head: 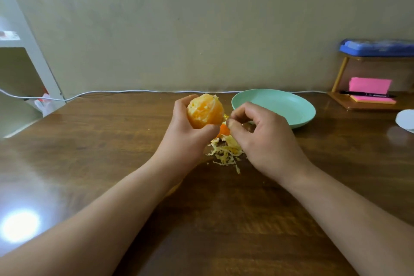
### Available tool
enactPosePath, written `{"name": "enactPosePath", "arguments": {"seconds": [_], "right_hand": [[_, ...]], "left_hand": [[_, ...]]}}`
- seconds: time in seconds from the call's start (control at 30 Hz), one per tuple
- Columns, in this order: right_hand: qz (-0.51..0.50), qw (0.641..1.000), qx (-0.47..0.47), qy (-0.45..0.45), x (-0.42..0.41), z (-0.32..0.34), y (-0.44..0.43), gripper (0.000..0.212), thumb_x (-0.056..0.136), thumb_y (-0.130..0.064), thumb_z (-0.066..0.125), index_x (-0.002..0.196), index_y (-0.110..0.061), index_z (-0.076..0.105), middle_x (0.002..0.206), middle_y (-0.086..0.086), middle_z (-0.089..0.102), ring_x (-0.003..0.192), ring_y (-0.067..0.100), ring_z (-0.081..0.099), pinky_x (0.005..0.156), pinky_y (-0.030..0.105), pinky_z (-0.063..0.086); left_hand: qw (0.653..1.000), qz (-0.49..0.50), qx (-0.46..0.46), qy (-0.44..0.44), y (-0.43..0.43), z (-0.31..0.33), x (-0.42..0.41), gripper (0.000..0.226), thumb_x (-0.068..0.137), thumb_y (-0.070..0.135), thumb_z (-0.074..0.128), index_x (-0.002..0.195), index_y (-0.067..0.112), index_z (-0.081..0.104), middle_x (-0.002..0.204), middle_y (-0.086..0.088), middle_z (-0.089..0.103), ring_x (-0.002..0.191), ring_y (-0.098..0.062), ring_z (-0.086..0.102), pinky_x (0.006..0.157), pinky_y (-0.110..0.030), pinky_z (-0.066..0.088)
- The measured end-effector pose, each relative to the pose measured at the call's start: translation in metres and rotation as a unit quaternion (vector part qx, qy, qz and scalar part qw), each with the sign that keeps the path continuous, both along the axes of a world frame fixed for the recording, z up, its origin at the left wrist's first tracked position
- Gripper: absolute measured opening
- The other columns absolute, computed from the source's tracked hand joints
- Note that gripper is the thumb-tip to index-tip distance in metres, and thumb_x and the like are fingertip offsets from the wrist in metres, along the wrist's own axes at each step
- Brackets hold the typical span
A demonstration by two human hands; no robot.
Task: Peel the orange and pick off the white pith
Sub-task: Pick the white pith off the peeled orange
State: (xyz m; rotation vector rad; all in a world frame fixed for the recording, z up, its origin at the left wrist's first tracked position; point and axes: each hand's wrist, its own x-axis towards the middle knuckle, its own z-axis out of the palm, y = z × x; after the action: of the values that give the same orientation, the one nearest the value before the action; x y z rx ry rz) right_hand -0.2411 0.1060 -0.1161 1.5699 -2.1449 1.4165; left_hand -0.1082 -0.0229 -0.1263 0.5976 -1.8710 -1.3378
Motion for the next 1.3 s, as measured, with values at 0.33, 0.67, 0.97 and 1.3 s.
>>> {"name": "enactPosePath", "arguments": {"seconds": [0.33, 0.67, 0.97, 1.3], "right_hand": [[0.001, 1.000, 0.004, 0.030, -0.002, 0.002, 0.002, 0.023, 0.096, -0.042, 0.077, 0.112, -0.028, 0.069, 0.098, -0.014, 0.071, 0.093, 0.005, 0.068, 0.079, 0.032, 0.061], [0.010, 0.998, 0.021, -0.052, -0.009, 0.003, 0.003, 0.018, 0.100, -0.041, 0.071, 0.116, -0.033, 0.068, 0.097, -0.013, 0.073, 0.093, -0.001, 0.069, 0.073, 0.013, 0.055], [0.105, 0.948, 0.002, -0.299, -0.011, 0.002, -0.004, 0.028, 0.094, -0.035, 0.080, 0.119, -0.029, 0.069, 0.104, 0.002, 0.080, 0.098, 0.015, 0.078, 0.085, 0.039, 0.062], [0.048, 0.987, 0.017, -0.150, -0.014, -0.002, -0.002, 0.017, 0.098, -0.043, 0.074, 0.112, -0.033, 0.070, 0.100, -0.008, 0.077, 0.095, 0.007, 0.074, 0.086, 0.037, 0.063]], "left_hand": [[0.985, 0.018, -0.144, -0.097, -0.001, -0.003, 0.000, 0.080, 0.087, 0.038, 0.085, 0.152, 0.037, 0.038, 0.141, 0.002, 0.054, 0.119, -0.017, 0.064, 0.096, -0.033, 0.061], [0.964, 0.038, -0.236, -0.114, -0.003, -0.003, 0.000, 0.088, 0.082, 0.032, 0.089, 0.154, 0.034, 0.039, 0.137, 0.007, 0.044, 0.115, -0.010, 0.056, 0.085, -0.015, 0.051], [0.952, 0.069, -0.286, -0.084, -0.009, 0.005, 0.002, 0.091, 0.073, 0.066, 0.082, 0.148, 0.024, 0.052, 0.134, 0.009, 0.053, 0.124, -0.016, 0.054, 0.103, -0.043, 0.055], [0.972, 0.029, -0.220, -0.082, -0.008, 0.000, 0.001, 0.086, 0.081, 0.045, 0.090, 0.153, 0.038, 0.042, 0.137, 0.010, 0.056, 0.116, -0.007, 0.059, 0.084, -0.007, 0.048]]}}
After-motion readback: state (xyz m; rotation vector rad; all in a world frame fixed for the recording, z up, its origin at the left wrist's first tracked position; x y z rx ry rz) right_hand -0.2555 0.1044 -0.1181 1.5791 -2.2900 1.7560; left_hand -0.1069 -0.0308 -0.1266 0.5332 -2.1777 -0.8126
